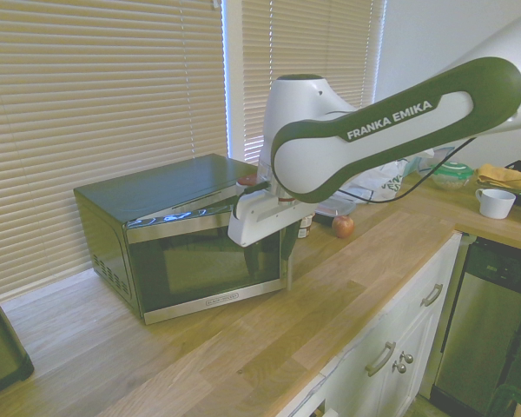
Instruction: Close the microwave
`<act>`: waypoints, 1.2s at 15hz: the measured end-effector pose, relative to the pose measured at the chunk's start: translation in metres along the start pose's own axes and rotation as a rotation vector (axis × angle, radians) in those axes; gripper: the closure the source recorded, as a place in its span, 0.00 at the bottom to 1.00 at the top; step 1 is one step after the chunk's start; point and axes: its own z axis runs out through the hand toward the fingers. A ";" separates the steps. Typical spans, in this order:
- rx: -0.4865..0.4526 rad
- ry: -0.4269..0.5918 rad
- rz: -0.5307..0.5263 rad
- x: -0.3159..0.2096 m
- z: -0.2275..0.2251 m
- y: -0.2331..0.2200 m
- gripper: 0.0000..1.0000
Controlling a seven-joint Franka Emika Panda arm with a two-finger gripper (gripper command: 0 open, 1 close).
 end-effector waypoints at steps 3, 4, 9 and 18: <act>0.003 0.011 0.033 0.028 -0.002 -0.014 0.00; 0.003 0.012 0.043 0.037 -0.002 -0.018 0.00; -0.001 0.019 0.096 0.082 0.004 -0.039 0.00; -0.018 0.017 0.139 0.132 0.019 -0.086 0.00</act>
